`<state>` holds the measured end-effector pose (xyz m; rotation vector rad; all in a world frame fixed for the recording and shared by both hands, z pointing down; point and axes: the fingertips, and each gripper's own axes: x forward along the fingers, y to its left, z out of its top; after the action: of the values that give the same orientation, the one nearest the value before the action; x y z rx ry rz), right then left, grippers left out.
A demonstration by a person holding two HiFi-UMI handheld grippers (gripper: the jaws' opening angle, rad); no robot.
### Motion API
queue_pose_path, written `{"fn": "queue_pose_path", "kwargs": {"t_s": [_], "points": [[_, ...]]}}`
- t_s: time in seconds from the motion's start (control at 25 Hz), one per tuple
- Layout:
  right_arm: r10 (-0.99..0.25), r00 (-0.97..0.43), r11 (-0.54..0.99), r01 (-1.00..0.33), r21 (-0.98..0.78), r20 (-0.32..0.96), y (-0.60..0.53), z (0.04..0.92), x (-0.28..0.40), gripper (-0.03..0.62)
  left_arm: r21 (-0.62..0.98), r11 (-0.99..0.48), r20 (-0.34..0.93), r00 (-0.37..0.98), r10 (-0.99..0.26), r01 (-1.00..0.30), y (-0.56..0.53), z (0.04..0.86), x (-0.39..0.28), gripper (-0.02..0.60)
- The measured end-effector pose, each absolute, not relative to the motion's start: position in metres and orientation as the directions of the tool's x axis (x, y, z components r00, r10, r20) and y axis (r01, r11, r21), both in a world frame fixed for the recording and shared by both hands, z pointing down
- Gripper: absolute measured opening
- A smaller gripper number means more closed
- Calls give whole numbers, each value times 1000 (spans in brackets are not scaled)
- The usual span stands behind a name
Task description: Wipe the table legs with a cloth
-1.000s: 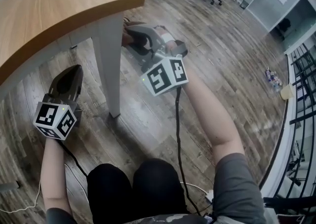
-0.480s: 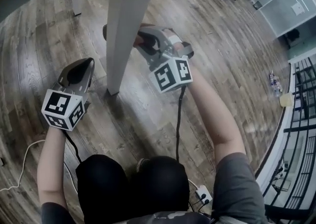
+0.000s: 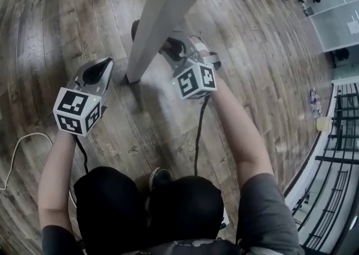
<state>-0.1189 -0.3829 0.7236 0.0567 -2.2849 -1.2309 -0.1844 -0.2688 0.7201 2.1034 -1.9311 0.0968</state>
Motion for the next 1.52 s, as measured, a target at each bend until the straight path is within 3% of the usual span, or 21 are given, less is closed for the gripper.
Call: {"fn": "queue_pose_path", "kwargs": {"t_s": [0.4,0.72,1.04,1.28,1.52], "points": [[-300,-754,581,341,739,584,-385,845,-119,97,245,-8,295,82,-952,-970,-258,772,-180,20],[-299,-616,648,429,629,729,-379,916,-113,97,217,-66,349,140,-927,-974,-265,793,-163,20],[-390,-669,714,215,666,633,-393,881,-94,96,144,-86,291,126,-948,-986,-260,754,-157,20],[-467,-718,726,22,687,517,-409,790,-72,97,61,-74,178,83,-981,-995,-263,676,-157,20],[-481,-757,756,-102,646,443,-392,673,-49,97,30,-61,158,65,-985,-998,-268,605,-155,20]]}}
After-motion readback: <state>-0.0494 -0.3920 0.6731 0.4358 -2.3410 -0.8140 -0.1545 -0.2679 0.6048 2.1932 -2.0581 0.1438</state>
